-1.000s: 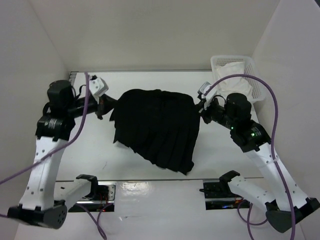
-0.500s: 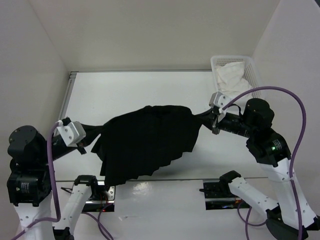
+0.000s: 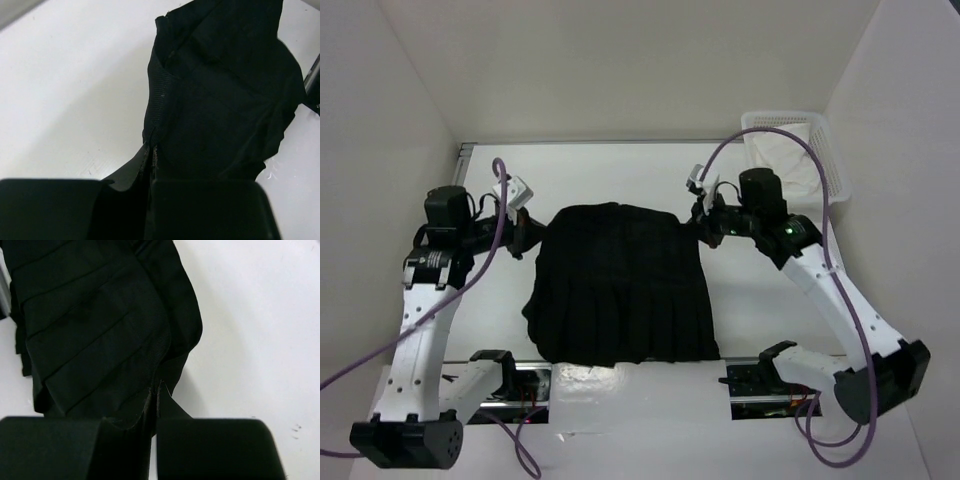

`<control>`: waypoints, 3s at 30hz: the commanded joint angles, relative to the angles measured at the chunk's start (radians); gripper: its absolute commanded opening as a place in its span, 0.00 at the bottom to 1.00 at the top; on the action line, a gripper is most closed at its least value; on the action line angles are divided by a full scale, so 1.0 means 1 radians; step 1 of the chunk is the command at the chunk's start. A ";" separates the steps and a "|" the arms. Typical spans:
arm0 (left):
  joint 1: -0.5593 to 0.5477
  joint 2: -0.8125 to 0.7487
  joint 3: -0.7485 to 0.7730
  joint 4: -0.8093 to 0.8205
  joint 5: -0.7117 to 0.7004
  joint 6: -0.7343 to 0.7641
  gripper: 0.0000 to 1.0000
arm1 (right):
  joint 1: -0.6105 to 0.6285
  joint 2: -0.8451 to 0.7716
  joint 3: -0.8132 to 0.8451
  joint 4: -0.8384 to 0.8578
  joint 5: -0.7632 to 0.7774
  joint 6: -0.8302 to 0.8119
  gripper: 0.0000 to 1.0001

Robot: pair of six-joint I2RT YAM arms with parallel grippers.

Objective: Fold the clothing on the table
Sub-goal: Flatten the skirt out

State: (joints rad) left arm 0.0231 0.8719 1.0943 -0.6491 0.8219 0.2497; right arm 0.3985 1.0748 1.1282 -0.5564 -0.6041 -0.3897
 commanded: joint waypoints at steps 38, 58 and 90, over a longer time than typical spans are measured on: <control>0.086 -0.033 -0.152 0.278 -0.431 -0.159 1.00 | 0.329 0.847 0.389 0.158 0.797 0.485 0.66; 0.086 -0.042 -0.171 0.287 -0.440 -0.159 1.00 | 0.329 0.933 0.390 0.136 0.869 0.552 0.66; 0.086 -0.033 -0.180 0.287 -0.449 -0.159 1.00 | 0.244 1.005 0.381 0.099 0.736 0.604 0.61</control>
State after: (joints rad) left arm 0.1043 0.8429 0.9203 -0.3912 0.3714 0.1013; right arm 0.6388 2.0773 1.5101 -0.4408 0.1589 0.2092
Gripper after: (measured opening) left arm 1.000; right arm 0.616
